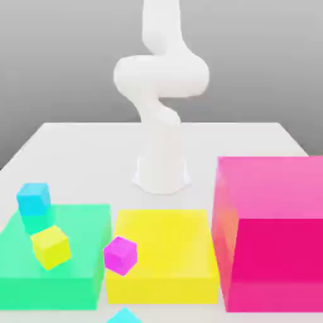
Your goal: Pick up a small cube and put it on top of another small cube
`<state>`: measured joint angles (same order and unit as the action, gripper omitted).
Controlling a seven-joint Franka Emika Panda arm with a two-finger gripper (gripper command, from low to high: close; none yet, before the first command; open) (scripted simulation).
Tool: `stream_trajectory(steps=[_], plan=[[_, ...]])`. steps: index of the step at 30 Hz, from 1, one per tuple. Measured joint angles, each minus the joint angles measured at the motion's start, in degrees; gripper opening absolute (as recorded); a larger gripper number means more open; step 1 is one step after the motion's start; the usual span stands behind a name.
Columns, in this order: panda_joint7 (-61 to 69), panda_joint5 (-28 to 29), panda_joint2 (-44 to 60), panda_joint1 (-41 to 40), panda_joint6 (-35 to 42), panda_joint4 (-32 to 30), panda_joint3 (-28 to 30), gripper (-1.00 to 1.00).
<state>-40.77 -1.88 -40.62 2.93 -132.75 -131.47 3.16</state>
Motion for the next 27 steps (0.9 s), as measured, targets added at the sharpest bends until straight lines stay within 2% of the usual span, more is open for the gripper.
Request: stream_trajectory(steps=[6,13,20,27], plan=[[13.1,-5.4,12.8,6.3,-2.3,0.8,7.2,0.00],[28.7,-12.9,27.5,10.3,-4.8,1.7,12.3,0.00],[42.8,-18.0,41.8,11.0,-7.7,2.5,13.7,0.00],[52.8,-17.1,54.3,9.5,-12.0,2.9,13.3,0.00]])
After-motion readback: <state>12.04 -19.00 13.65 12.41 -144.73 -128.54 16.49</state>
